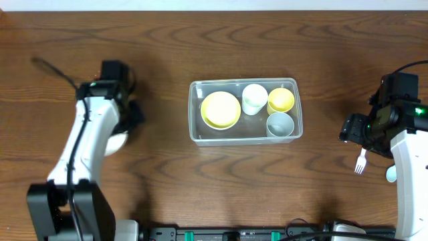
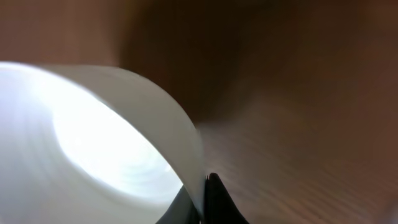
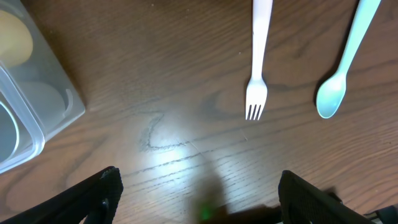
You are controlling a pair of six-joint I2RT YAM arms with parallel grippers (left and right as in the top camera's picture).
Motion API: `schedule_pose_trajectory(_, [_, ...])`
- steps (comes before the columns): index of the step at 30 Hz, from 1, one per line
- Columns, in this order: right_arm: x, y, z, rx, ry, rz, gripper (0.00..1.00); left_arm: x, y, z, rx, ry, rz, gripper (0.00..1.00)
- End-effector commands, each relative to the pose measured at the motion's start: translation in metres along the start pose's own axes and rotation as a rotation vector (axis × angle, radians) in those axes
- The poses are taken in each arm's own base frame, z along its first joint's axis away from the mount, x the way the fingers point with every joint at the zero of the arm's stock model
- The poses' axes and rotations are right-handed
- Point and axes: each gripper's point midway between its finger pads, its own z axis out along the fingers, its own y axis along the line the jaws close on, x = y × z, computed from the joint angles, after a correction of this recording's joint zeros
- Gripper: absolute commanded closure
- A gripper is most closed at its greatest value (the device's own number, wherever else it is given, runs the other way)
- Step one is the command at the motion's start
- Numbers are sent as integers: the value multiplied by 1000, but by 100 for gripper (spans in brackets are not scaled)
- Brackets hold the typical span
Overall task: Pack container
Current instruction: 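Carry the white plate onto the yellow bowl in the container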
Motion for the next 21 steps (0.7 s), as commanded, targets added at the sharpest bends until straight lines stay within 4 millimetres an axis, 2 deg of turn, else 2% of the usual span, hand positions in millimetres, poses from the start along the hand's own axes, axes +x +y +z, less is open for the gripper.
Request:
schedule_pose_trajectory(1, [-1, -1, -2, -5, -7, -8, 18, -18, -41, -52, 74, -155, 227, 94])
schedule_pose_trajectory(4, [-1, -1, -2, -4, -6, -8, 18, -17, -94, -92, 145, -276, 467, 94])
schedule_pose_trajectory(6, [-1, -1, -2, -5, -7, -7, 18, -9, -130, -110, 190, -349, 619, 94])
schedule_pose_trajectory(10, [-2, -1, -2, -5, -9, -7, 18, 19, -189, -128, 261, -448, 863, 94])
schedule_pose_trajectory(13, [-1, -1, -2, -5, -9, -7, 18, 36, -218, -127, 295, -463, 929, 94])
schedule_pose_trajectory(15, [-1, -1, -2, -5, -8, -7, 18, 44, -229, -120, 298, -447, 960, 94])
schedule_pose_trajectory(21, [-1, -1, -2, -5, -8, -7, 18, 65, -248, -84, 314, -324, 1020, 94])
